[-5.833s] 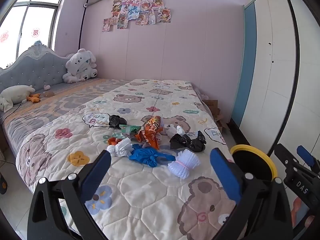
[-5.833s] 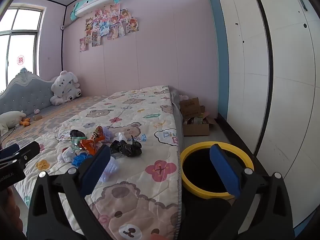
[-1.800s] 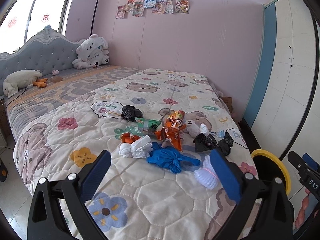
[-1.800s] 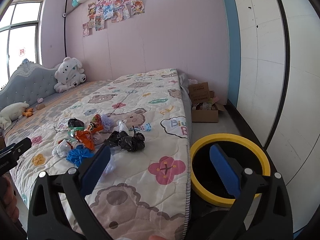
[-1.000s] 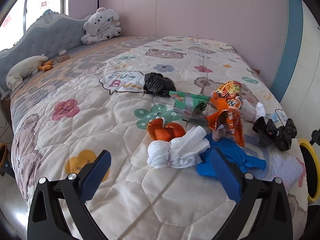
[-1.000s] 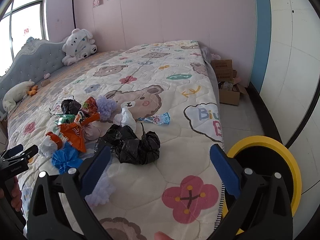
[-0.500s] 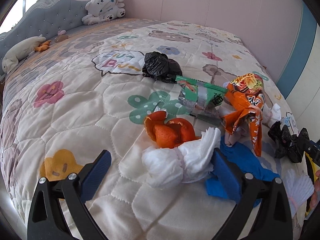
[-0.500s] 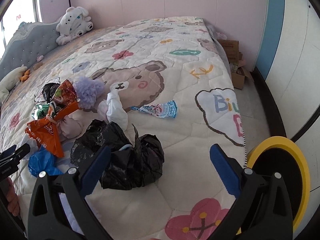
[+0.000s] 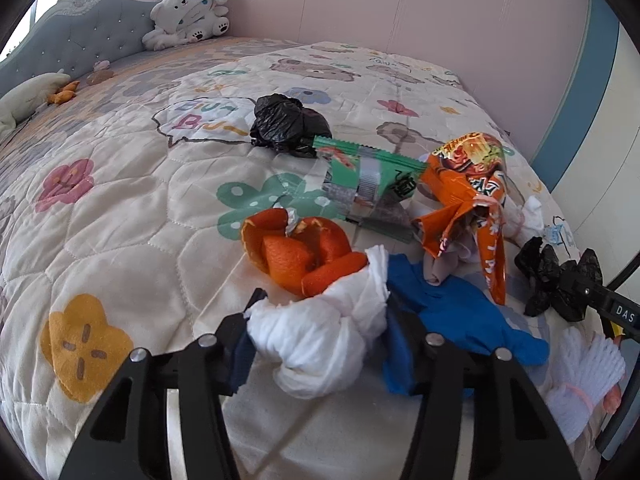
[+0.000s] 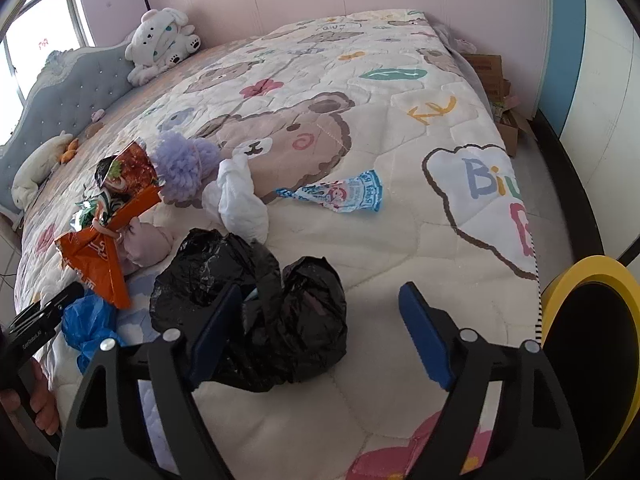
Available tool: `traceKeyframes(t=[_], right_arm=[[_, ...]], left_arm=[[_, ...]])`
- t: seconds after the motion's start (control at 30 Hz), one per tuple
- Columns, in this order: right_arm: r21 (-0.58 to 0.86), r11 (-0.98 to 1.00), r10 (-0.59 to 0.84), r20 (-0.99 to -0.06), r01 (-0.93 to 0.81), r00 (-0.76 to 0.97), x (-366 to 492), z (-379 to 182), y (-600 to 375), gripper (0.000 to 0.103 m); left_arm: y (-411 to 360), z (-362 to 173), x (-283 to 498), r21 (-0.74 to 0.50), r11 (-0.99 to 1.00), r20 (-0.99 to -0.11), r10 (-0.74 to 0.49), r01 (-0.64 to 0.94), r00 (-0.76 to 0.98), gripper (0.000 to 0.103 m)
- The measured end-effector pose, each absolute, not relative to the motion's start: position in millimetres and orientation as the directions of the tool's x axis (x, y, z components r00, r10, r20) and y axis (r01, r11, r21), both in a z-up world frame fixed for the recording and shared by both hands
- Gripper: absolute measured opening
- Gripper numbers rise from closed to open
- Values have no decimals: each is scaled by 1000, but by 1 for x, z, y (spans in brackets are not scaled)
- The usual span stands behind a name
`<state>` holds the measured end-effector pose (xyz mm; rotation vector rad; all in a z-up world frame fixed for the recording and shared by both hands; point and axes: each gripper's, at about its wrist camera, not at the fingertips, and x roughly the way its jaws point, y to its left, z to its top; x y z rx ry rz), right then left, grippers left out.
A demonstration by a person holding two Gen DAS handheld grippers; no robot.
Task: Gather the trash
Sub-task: 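Grasp the white tissue bundle with left tool while right tool grasps black bag, then carry the tissue bundle and black bag over the yellow-rimmed bin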
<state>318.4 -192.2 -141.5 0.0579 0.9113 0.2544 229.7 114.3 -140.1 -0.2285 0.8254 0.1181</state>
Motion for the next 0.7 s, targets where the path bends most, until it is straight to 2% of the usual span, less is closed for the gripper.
traceKeyframes(t=[0.1,0.2,0.4,0.7], right_arm=[[158,963,259,-769,-219,584,315,-141,-188,49],[160,957,277,-759,-243,590,311,-138,-185,37],[197,948,311,-742,-249,594,308,-134,-190,30],[250,939,343,-681,-235,647,296,-114,-209,27]], left_arm=[[117,-140,227,-192,962,-730,-9,-193,684,48],[121,-138,221,-229,954,-716,-30,-194,698,44],[123,-129,210,-255,951,-689,-53,-174,722,41],[126,-104,180,-262,953,-638,-51,-154,768,41]])
